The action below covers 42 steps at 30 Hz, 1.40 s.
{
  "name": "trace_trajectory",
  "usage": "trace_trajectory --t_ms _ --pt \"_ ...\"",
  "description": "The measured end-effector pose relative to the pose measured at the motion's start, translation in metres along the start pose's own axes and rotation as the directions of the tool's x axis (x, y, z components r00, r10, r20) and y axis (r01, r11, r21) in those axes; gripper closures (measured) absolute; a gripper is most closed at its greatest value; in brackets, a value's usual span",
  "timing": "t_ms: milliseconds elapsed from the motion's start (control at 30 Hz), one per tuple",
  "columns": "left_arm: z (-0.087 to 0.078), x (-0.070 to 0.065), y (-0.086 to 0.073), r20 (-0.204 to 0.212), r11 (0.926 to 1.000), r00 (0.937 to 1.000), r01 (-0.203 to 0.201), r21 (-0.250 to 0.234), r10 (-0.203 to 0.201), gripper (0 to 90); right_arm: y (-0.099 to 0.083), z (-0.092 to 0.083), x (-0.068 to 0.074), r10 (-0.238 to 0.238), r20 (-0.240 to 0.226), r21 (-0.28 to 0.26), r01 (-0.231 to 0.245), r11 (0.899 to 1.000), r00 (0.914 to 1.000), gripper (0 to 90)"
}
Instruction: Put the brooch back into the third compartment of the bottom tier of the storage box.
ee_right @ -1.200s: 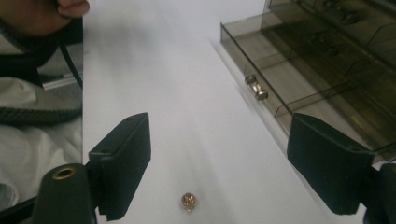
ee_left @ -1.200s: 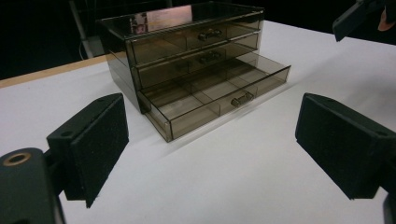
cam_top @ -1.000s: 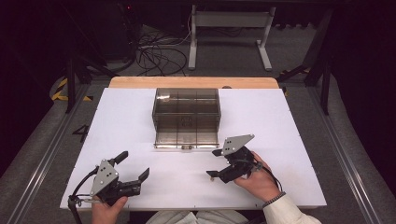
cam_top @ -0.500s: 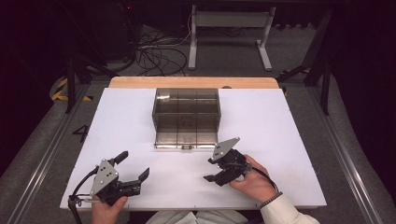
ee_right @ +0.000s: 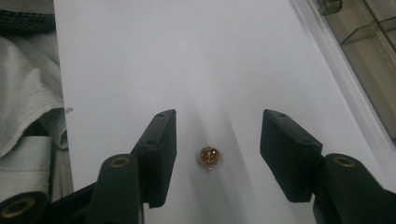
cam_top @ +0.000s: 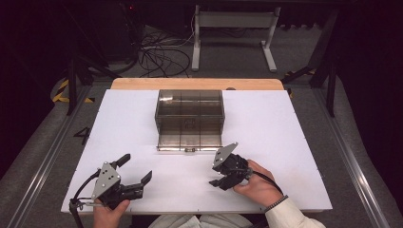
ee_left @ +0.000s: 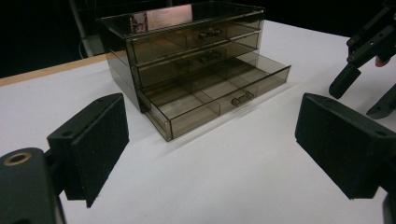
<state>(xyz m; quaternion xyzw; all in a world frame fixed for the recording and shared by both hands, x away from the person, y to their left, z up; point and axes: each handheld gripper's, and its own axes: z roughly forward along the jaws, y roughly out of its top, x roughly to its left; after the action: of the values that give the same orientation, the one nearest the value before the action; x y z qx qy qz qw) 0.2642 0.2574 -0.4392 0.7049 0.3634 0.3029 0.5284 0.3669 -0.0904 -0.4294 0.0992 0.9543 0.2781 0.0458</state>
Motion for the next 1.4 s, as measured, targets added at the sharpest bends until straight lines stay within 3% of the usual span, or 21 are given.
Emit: trace_trajectory --t_ms 433,567,1067,1400 --pt "0.0 0.0 0.0 0.0 1.0 1.0 -0.001 0.003 0.001 10.7 0.0 0.008 0.003 -0.014 -0.002 0.072 0.014 0.997 0.9999 56.9" --pt "0.0 0.0 0.0 -0.001 1.0 1.0 -0.003 0.005 0.003 10.7 0.0 0.01 0.003 -0.003 -0.005 0.083 0.004 0.997 1.0 61.3" --pt "0.0 0.0 0.0 0.001 1.0 1.0 -0.004 0.005 0.004 10.8 0.001 0.014 0.006 -0.037 0.004 0.115 0.037 0.993 0.9993 78.8" --pt "0.0 0.0 0.0 0.002 1.0 1.0 -0.004 0.004 0.004 10.8 0.001 0.014 0.008 -0.038 0.011 0.117 0.037 0.992 0.9992 79.0"
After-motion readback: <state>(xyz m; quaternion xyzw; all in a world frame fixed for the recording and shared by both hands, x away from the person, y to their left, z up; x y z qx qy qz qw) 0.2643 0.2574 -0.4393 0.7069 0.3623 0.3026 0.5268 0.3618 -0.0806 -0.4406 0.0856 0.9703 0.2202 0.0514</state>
